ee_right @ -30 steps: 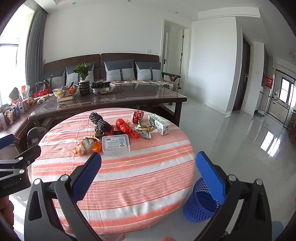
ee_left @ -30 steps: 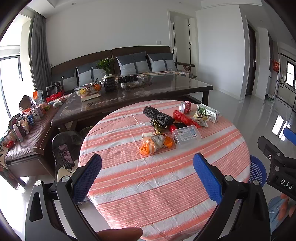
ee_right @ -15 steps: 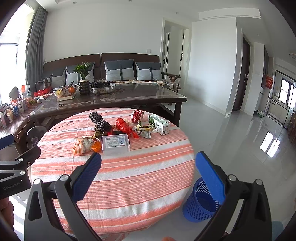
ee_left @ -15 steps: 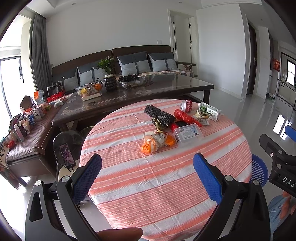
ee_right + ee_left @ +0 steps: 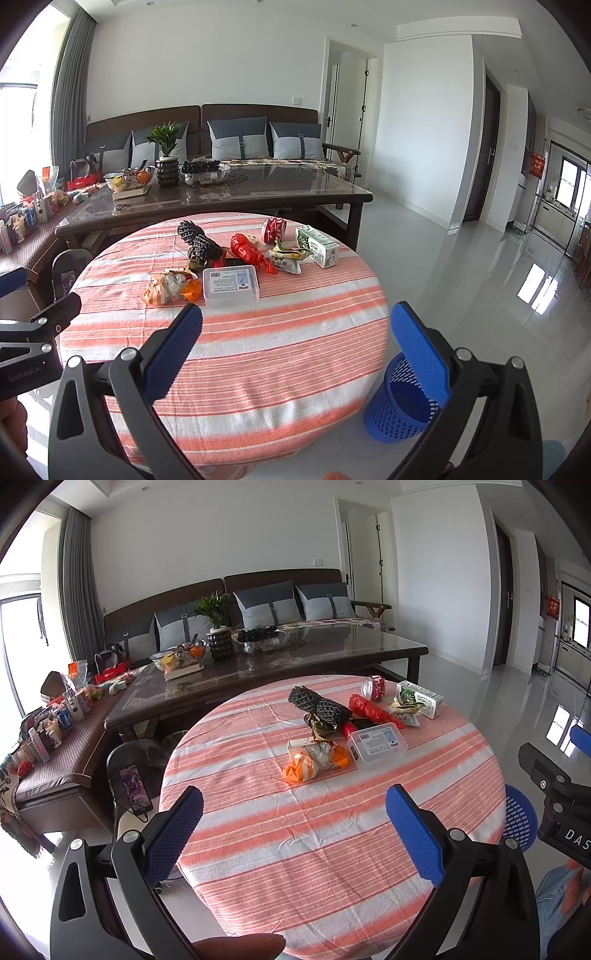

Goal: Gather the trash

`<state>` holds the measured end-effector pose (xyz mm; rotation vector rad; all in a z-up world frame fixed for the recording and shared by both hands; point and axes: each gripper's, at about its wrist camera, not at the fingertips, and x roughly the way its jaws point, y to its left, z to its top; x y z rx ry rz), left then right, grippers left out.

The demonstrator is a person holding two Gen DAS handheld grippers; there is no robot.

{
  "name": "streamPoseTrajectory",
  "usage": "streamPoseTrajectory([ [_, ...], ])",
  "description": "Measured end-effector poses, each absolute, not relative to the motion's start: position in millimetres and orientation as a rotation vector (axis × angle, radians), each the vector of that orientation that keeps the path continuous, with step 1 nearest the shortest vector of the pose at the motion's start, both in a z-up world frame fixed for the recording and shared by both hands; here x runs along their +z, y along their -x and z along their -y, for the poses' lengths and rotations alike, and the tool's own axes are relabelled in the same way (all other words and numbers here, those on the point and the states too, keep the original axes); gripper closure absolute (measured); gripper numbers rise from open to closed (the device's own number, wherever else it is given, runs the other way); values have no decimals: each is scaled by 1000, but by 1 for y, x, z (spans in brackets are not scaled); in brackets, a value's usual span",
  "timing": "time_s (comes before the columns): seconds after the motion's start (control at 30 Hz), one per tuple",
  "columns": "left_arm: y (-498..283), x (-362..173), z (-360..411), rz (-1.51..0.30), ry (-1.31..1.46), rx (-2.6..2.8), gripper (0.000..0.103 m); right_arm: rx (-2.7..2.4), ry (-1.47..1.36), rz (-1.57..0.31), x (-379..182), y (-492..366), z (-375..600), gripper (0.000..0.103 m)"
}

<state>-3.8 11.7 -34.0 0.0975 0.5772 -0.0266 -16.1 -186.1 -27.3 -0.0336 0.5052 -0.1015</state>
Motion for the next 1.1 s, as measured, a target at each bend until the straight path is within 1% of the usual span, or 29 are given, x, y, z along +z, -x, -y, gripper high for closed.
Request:
streamPoseTrajectory([
  [1.1, 2, -39, -14, -589, -101, -23, 5, -103, 45, -509, -32, 15, 185, 5],
])
